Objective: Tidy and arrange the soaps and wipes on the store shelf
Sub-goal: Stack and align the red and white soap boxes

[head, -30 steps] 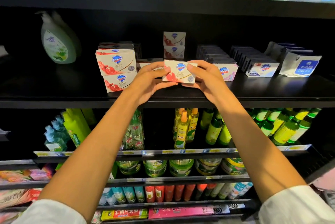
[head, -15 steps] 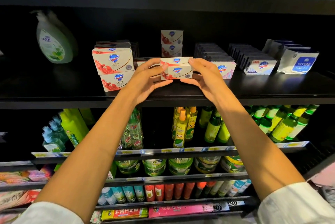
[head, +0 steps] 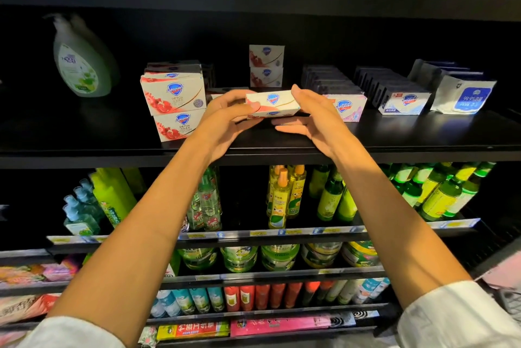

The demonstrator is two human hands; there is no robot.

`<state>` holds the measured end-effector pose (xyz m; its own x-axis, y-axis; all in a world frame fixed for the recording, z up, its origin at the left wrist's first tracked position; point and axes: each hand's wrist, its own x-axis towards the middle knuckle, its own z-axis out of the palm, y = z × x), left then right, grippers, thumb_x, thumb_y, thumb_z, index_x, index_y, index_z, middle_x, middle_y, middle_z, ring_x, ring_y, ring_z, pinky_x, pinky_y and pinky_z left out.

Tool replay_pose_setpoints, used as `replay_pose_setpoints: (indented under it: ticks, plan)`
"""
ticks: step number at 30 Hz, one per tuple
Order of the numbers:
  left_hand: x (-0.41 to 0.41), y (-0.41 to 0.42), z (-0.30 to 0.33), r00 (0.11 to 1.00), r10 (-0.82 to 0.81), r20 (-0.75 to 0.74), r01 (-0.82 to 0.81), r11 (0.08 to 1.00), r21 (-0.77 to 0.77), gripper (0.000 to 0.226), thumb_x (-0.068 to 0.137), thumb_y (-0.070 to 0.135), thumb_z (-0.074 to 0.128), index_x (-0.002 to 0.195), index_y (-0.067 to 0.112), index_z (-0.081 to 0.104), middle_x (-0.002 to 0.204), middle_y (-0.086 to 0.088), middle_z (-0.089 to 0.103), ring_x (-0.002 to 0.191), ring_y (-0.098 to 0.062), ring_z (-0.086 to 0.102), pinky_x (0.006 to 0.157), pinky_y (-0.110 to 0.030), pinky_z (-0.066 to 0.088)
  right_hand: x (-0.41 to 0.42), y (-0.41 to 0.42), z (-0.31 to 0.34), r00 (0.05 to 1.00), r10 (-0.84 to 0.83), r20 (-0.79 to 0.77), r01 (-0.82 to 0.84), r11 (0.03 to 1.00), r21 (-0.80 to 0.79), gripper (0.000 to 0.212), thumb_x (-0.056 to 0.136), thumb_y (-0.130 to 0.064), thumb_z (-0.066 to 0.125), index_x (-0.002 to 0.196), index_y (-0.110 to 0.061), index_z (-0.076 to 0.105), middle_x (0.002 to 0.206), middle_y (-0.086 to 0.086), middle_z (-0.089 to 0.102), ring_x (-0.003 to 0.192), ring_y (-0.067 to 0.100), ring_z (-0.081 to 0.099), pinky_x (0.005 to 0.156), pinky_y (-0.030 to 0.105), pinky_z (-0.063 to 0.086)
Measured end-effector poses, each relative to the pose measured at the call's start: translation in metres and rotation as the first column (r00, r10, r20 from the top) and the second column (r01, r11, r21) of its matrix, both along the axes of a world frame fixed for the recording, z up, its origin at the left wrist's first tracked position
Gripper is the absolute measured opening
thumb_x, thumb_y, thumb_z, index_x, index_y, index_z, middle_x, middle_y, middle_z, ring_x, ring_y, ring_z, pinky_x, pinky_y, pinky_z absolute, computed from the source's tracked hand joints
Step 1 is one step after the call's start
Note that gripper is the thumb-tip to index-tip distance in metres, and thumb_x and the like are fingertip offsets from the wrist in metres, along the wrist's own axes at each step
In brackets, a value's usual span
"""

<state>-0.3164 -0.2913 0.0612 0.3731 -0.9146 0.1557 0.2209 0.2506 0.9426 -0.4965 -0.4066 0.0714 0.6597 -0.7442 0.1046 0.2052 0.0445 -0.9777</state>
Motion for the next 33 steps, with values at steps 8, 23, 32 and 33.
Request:
replay_pose_setpoints:
  ticks: [8,23,32,33]
  plan:
    - [0.0050,0.0007,-0.0015,0.998,-0.035,-0.052,0.034,0.999,-0.018,0.046,0.090,0.002,0.072,0.135,0.009,0.063,0.140,-0.017,0.062,0.132,-0.031,0.060,0.104,-0.051,0.055,-0.0065,-0.0027,-0.0048,0.999,0.006,0.040,-0.002,0.996,-0.091,0.036,0.100,-0.016,0.068,0.133,-0.002,0.063,0.122,0.019,0.073,0.118,0.030,0.070,0.100,0.051,0.058]
    - [0.0014,-0.0008,0.0006,0.995,0.060,-0.079,-0.055,0.997,0.055,0.042,0.094,-0.006,0.065,0.135,0.004,0.061,0.126,-0.015,0.072,0.114,-0.027,0.073,0.097,-0.043,0.060,-0.0058,-0.0057,-0.0061,0.998,0.048,0.028,-0.046,0.995,-0.089,0.053,0.094,0.002,0.068,0.143,-0.014,0.054,0.131,0.016,0.068,0.121,0.030,0.069,0.099,0.052,0.058]
    - [0.0055,0.0009,-0.0027,0.999,0.014,0.043,-0.013,1.000,-0.023,0.051,0.092,-0.008,0.068,0.138,0.012,0.058,0.140,-0.012,0.062,0.132,-0.025,0.060,0.093,-0.037,0.059,-0.0062,-0.0046,-0.0038,0.999,0.049,-0.008,-0.049,0.997,-0.053,0.042,0.098,-0.010,0.070,0.138,-0.010,0.058,0.121,0.015,0.074,0.112,0.033,0.073,0.082,0.042,0.065]
    - [0.0054,0.0011,-0.0027,0.999,0.007,0.046,-0.006,1.000,-0.019,0.052,0.092,-0.007,0.068,0.139,0.014,0.058,0.139,-0.012,0.063,0.131,-0.024,0.061,0.094,-0.038,0.059,-0.0069,-0.0055,-0.0046,0.999,0.042,-0.005,-0.042,0.997,-0.060,0.042,0.097,-0.010,0.070,0.138,-0.009,0.059,0.121,0.017,0.074,0.111,0.033,0.073,0.081,0.040,0.065]
